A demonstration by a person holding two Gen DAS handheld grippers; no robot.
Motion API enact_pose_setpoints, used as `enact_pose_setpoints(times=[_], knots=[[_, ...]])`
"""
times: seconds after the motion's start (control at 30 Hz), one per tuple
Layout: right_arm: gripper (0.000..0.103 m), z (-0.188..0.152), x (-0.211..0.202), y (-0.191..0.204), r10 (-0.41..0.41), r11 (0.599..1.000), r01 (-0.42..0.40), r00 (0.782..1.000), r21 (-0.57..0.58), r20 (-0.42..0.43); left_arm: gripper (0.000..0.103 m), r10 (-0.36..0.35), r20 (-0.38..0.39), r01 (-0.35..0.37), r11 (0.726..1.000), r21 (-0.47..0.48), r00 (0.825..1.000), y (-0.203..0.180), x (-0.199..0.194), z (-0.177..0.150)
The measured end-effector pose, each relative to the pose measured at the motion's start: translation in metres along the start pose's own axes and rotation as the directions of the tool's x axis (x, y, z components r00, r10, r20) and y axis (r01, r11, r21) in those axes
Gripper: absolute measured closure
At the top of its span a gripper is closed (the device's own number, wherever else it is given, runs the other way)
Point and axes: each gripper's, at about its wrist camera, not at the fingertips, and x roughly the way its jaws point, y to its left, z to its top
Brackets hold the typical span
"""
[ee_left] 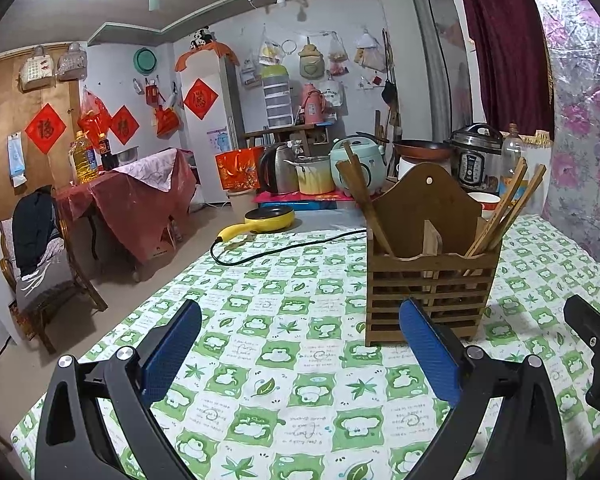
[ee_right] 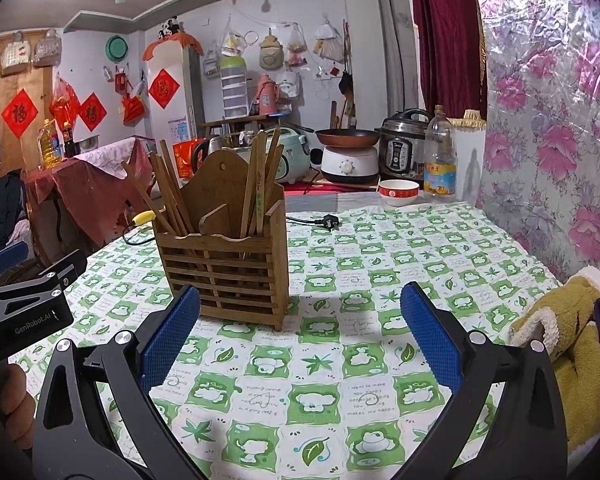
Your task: Organize utensils
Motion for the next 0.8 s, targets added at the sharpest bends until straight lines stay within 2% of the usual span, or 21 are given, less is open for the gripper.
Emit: enact_pose_setpoints(times=[0.8], knots=[[0.006,0.0,-0.0001,-0.0001,-0.001,1.0,0.001,1.0,0.0,0.001,0.006,-0.003,-0.008,0.003,1.0,0.005,1.0,-0.0015,0.0029,-0.0026]])
